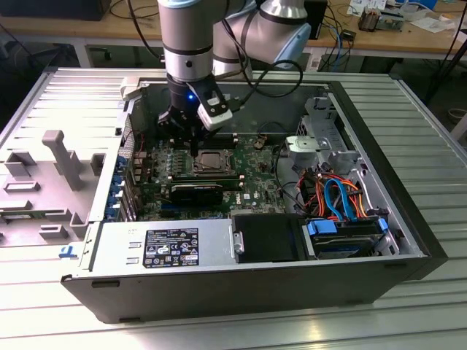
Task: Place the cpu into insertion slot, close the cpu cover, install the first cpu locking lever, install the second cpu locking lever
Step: 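Install the first cpu locking lever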
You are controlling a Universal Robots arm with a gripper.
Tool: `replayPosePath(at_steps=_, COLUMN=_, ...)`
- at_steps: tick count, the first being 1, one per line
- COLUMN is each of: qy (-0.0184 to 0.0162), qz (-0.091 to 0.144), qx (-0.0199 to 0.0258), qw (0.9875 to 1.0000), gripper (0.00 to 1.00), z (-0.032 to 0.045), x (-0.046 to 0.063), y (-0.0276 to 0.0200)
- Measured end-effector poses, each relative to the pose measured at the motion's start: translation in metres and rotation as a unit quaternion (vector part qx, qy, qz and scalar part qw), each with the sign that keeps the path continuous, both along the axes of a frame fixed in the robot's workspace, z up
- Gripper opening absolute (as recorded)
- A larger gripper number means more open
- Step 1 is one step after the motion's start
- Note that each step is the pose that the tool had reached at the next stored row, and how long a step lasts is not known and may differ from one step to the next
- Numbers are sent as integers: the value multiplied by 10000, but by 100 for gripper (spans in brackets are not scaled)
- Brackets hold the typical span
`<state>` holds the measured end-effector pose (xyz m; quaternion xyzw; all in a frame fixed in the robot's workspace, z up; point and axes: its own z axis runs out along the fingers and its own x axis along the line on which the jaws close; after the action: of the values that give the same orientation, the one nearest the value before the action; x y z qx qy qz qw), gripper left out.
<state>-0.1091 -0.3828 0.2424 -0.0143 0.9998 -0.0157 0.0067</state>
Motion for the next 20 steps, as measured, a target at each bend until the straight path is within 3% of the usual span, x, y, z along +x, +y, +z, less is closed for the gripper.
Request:
replayPosePath(at_steps=5, qy=-34, qz=0, qx=0, qw=10000, gripper=11, z=26, x=-128, y=8)
replayPosePath(at_steps=9, qy=-76, qz=0, qx=0, qw=10000, gripper=11, z=94, x=-231, y=31)
replayPosePath(at_steps=15, qy=-88, qz=0, qx=0, qw=10000, gripper=11, z=168, x=-269, y=70)
replayPosePath(at_steps=20, qy=-92, qz=0, qx=5, qw=10000, gripper=11, z=189, x=-294, y=158)
